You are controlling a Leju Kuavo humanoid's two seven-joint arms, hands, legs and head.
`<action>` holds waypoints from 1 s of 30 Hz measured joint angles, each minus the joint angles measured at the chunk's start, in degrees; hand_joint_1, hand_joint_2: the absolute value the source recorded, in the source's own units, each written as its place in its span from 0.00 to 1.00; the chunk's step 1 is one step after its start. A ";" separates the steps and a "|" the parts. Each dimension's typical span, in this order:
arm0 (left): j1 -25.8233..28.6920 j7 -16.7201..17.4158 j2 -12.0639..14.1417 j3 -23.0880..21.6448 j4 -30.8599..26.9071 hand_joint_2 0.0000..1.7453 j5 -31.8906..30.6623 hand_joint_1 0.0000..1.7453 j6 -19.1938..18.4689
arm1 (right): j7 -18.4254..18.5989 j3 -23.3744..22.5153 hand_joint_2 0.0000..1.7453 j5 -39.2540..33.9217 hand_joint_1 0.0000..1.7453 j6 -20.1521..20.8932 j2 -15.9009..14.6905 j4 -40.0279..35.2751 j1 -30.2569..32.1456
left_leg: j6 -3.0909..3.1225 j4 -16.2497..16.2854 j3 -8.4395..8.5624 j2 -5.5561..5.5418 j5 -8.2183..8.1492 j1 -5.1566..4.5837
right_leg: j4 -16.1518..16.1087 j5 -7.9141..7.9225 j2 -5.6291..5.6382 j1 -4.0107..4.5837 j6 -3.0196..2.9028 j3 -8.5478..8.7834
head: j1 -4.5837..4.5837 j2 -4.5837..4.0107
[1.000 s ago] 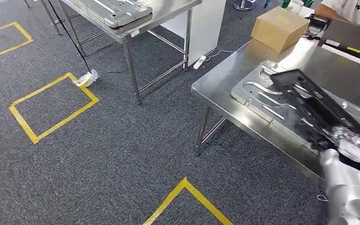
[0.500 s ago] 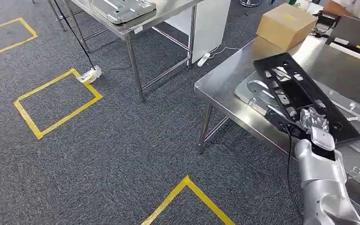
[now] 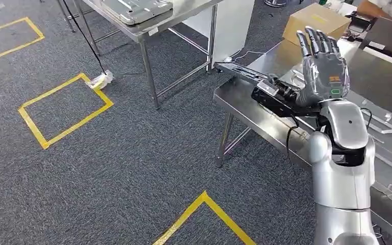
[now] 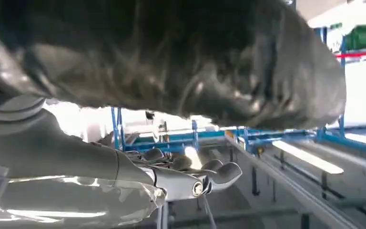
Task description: Take the parts from the cabinet and place them on the table.
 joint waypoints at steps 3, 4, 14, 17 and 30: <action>0.23 -0.09 0.00 0.61 0.00 0.00 -0.13 0.00 -0.28 | 0.30 0.55 0.00 -0.31 0.00 -0.59 -0.39 0.00 -0.02 | -0.03 0.00 0.01 0.00 0.03 0.00 | 0.00 0.02 -0.02 -0.03 0.00 0.01 | 0.00 0.00; 0.25 -0.09 0.00 0.83 0.00 0.00 -0.20 0.00 -0.28 | 0.35 0.63 0.00 -0.33 0.00 -0.70 -0.44 -0.02 -0.04 | -0.03 0.00 0.02 0.00 0.04 0.00 | 0.00 0.02 -0.02 -0.04 0.00 0.01 | 0.00 0.00; 0.34 -0.17 0.00 1.55 0.00 0.00 -0.63 0.00 -0.31 | 0.24 1.38 0.00 -0.76 0.00 -1.11 -0.94 -0.48 -0.04 | -0.02 0.00 0.01 0.00 0.03 0.00 | 0.00 0.02 -0.02 -0.05 0.00 0.00 | 0.00 0.00; 0.36 -0.20 -0.02 1.68 0.00 0.00 -0.79 0.00 -0.31 | -0.33 1.53 0.00 -1.53 0.00 -1.53 -0.96 -0.96 0.12 | -0.03 0.00 0.01 0.00 0.03 0.00 | 0.00 0.01 -0.02 -0.04 0.00 0.00 | 0.00 0.00; 0.38 -0.24 -0.04 2.01 0.00 0.00 -0.79 0.00 -0.31 | -0.55 2.40 0.00 -1.57 0.00 -1.68 -1.38 -1.44 0.25 | -0.03 0.00 0.02 0.00 0.04 0.00 | 0.00 0.02 -0.02 -0.03 0.00 0.00 | 0.00 0.00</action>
